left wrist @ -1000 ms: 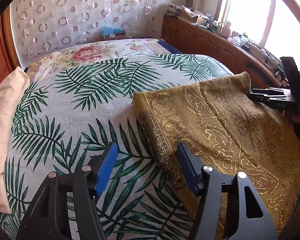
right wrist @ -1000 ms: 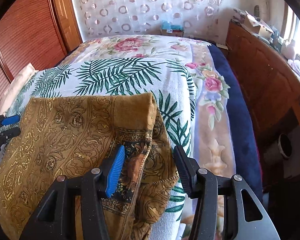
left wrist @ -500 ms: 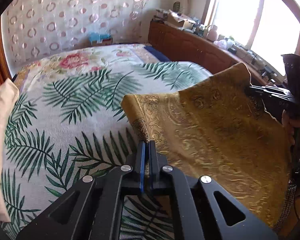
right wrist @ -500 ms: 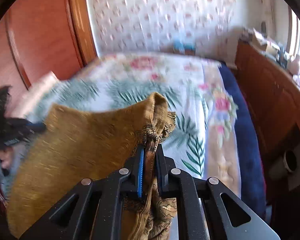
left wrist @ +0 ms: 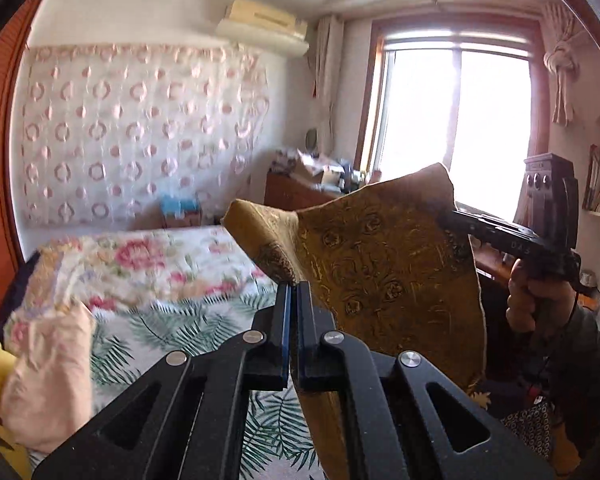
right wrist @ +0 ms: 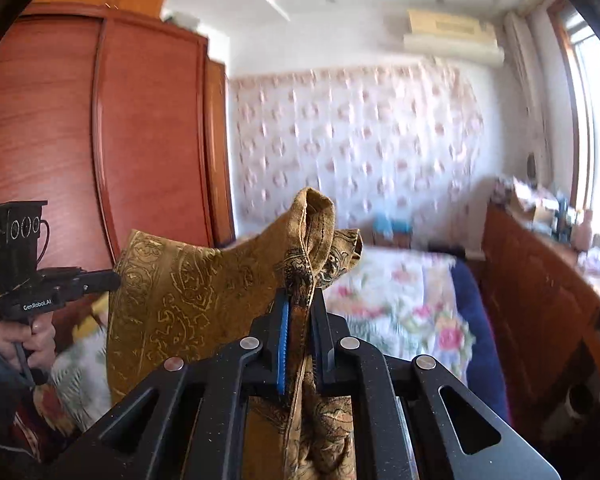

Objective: Fold small clothes

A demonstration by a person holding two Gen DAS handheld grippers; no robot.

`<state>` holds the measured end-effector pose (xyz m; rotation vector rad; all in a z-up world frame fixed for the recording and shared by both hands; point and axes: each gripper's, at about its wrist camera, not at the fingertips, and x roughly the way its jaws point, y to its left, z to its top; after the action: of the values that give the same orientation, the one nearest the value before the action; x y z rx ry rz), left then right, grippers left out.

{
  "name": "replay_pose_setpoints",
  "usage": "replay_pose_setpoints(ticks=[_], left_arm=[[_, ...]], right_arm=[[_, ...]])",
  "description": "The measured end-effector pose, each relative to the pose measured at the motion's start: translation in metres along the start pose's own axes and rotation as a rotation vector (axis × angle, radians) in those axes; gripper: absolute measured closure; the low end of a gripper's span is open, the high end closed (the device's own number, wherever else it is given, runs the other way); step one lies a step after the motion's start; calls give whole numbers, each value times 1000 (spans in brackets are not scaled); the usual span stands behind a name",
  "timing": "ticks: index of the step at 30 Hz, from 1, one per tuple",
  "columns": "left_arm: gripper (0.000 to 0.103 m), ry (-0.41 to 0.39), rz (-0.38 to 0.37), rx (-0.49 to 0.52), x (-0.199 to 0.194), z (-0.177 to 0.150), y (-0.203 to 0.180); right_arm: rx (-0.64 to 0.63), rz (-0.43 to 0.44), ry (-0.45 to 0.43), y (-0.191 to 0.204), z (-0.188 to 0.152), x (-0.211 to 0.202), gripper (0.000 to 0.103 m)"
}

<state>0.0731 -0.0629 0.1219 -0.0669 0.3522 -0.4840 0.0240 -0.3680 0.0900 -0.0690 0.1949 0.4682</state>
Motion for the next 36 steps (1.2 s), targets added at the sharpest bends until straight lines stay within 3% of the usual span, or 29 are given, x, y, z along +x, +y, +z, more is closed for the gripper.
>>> replay_pose_setpoints(ticks=[4,9,15,18,22,24,26,28,30,32,34,36], left_arm=[[100,-94,32,33,-48,19,-5],[100,-149,91,51,-79,21,-3],[100,-187,146,42,-101,24,11],[100,-180,191,32,-96,22,29],[100,-107,272,16,-52,4,68],[100,-51,342,-2,-13,-10,99],[99,73,410,-23,37,-30,137],[99,177,356,-93,74,-55,171],[99,239,374,-113,93,-75,181],[98,282,366,-114,102,-97,187],[74,304,354,-124,105,-111,185],[60,315,355,-119,101,-120,182]], right_arm=[[-12,36,-82,19,23,-30,94],[-21,84,-130,39,34,-51,94],[-42,174,-124,46,41,-60,94],[-52,183,-91,29,37,-33,94],[-57,148,-8,11,34,8,94],[-41,100,62,-4,27,58,94],[-62,23,164,-12,17,114,88],[-113,-52,284,-21,1,165,85],[-128,-92,342,-33,-15,194,81],[-103,-90,379,-44,-26,205,68],[-83,-70,393,-51,-34,204,59],[-63,-43,420,-53,-39,201,58]])
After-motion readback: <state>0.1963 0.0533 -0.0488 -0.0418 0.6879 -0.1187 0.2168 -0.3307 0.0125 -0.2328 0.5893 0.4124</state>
